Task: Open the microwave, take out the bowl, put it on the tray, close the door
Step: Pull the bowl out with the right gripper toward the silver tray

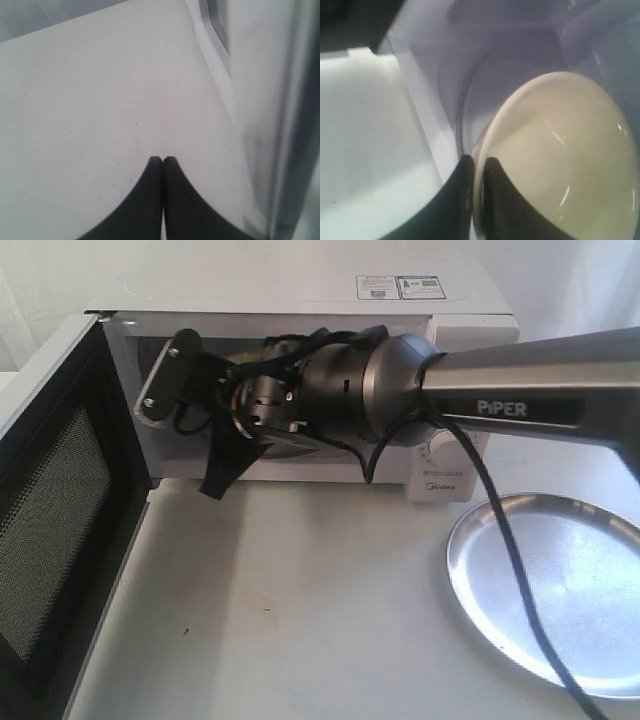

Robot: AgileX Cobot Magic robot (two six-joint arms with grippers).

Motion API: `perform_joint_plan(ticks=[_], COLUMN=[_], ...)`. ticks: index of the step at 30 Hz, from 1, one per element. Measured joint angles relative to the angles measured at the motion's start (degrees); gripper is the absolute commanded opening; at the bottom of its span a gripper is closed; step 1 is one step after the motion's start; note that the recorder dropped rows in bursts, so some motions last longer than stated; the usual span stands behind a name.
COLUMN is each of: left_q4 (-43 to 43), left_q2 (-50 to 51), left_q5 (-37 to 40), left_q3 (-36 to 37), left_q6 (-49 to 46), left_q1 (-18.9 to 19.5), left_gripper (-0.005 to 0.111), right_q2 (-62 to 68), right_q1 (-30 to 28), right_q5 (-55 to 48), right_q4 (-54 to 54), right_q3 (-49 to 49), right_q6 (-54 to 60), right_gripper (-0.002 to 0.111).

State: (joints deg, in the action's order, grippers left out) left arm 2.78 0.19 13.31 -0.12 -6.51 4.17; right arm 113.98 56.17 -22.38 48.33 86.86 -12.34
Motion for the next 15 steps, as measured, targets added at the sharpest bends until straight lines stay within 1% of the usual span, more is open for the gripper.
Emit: perform_joint_plan(ticks=[3, 6, 9, 11, 13, 15], left_q4=[0.0, 0.0, 0.0, 0.0, 0.0, 0.0], left_q2=[0.0, 0.0, 0.0, 0.0, 0.0, 0.0], left_q5=[0.0, 0.0, 0.0, 0.0, 0.0, 0.0], left_q3=[0.0, 0.0, 0.0, 0.0, 0.0, 0.0], left_q6=[0.0, 0.0, 0.0, 0.0, 0.0, 0.0], left_q1=[0.0, 0.0, 0.0, 0.0, 0.0, 0.0], left_gripper=[0.000, 0.000, 0.000, 0.000, 0.000, 0.000], right_q2=[-4.1, -7.0, -8.5, -9.2, -9.8, -10.3], right_q1=[3.7, 5.4, 5.5, 5.4, 5.3, 4.8], right_q5=[-5.3, -14.9, -25.4, -31.1, -35.2, -37.1], right_q4=[-0.3, -3.9, -10.0, -11.7, -12.2, -12.3], right_q3=[-1.1, -2.7, -5.2, -8.2, -11.4, -15.1], right_q6=[0.2, 2.7, 7.1, 7.8, 7.6, 6.3], right_gripper=[0.000, 0.000, 0.000, 0.000, 0.000, 0.000])
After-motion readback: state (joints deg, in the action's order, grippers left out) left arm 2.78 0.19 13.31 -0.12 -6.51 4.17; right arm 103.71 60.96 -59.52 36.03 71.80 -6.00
